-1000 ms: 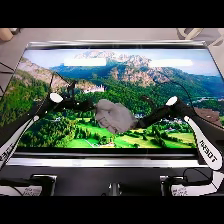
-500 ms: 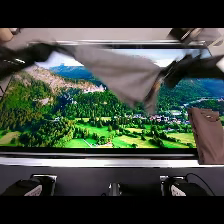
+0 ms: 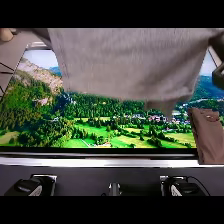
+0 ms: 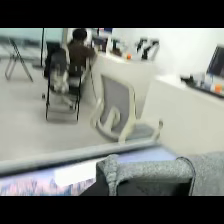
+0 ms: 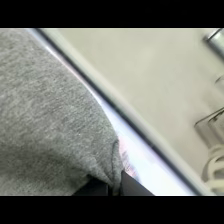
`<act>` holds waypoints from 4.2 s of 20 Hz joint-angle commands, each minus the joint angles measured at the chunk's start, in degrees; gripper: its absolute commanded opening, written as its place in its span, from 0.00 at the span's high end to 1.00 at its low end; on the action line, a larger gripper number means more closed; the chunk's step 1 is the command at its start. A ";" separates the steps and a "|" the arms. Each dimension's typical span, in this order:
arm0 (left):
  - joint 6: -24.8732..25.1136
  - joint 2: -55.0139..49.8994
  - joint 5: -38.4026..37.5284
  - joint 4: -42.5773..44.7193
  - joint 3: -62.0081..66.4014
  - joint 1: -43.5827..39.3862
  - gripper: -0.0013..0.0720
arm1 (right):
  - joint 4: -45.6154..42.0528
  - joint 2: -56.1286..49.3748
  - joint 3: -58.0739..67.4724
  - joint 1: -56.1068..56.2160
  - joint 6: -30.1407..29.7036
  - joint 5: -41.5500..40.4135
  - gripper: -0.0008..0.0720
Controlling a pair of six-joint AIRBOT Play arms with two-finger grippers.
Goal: Fold the shirts.
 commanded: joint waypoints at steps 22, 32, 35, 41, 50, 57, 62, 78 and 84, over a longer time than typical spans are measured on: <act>-9.55 -13.97 1.64 3.98 -33.59 1.92 0.94 | -2.89 -39.93 -20.68 -15.58 10.29 18.21 0.16; -9.53 -13.94 1.53 3.78 -33.51 1.95 0.94 | 10.62 -39.91 -38.38 -13.22 8.81 2.23 0.85; -7.34 -12.41 1.57 4.02 -30.60 2.10 0.94 | 11.04 -37.13 -32.50 -13.33 7.45 2.78 0.96; -12.55 -1.40 1.51 5.73 -11.06 8.41 0.95 | 10.08 -16.13 -5.25 -13.33 7.32 -1.62 0.96; -23.12 12.50 -9.38 20.20 -2.21 14.84 0.95 | -7.23 8.52 4.13 -13.29 15.08 -27.06 0.96; -22.95 11.61 -12.48 20.33 -4.90 14.32 0.95 | -6.97 1.42 4.13 -13.29 15.69 -25.29 0.96; -22.86 5.22 -12.94 16.26 -23.50 14.27 0.94 | -3.21 -20.48 4.11 -13.29 15.67 -17.90 0.96; -17.90 -5.31 1.53 13.18 -40.50 5.99 0.94 | 2.64 -40.92 -6.58 -12.31 14.93 26.08 0.09; -17.90 -5.29 1.07 13.14 -40.50 5.97 0.94 | 13.79 -12.92 -61.94 -5.97 17.97 5.99 0.07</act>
